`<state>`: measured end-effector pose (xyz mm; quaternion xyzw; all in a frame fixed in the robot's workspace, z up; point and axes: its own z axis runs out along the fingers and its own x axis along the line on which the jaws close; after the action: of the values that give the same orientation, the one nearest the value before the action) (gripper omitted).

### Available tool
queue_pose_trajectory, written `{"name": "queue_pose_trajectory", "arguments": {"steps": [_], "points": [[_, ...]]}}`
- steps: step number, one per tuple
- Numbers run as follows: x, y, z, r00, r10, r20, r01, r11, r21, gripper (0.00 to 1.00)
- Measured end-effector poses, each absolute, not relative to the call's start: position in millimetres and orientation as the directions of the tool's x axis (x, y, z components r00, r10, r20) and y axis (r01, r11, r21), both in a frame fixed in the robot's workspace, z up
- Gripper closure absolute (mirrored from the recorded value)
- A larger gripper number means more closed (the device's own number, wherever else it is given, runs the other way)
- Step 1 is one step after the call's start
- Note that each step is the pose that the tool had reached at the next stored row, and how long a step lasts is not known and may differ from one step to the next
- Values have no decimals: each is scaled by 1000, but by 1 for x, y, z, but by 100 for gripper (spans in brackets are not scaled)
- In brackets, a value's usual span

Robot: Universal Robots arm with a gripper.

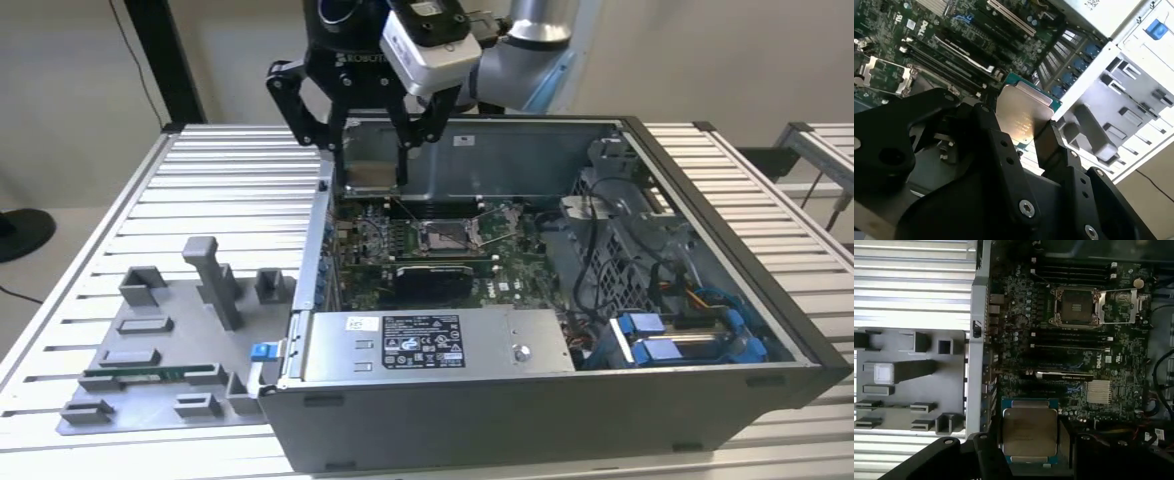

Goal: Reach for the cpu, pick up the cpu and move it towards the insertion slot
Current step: 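Pick up the cpu and move it towards the insertion slot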

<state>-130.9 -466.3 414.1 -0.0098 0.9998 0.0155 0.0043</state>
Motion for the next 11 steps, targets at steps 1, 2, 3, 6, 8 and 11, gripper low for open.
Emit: {"name": "queue_pose_trajectory", "arguments": {"steps": [1,2,3,6,8,11], "points": [[-126,-466,414,-1000,-19,-9,-20,999,31,100],[-122,-466,414,-1000,-19,-9,-19,999,31,100],[-117,-466,414,-1000,-19,-9,-20,999,31,100],[-104,-466,414,-1000,-19,-9,-19,999,31,100],[-96,-466,414,-1000,-19,-9,-20,999,31,100],[-83,-466,414,-1000,-19,-9,-20,999,31,100]]}}
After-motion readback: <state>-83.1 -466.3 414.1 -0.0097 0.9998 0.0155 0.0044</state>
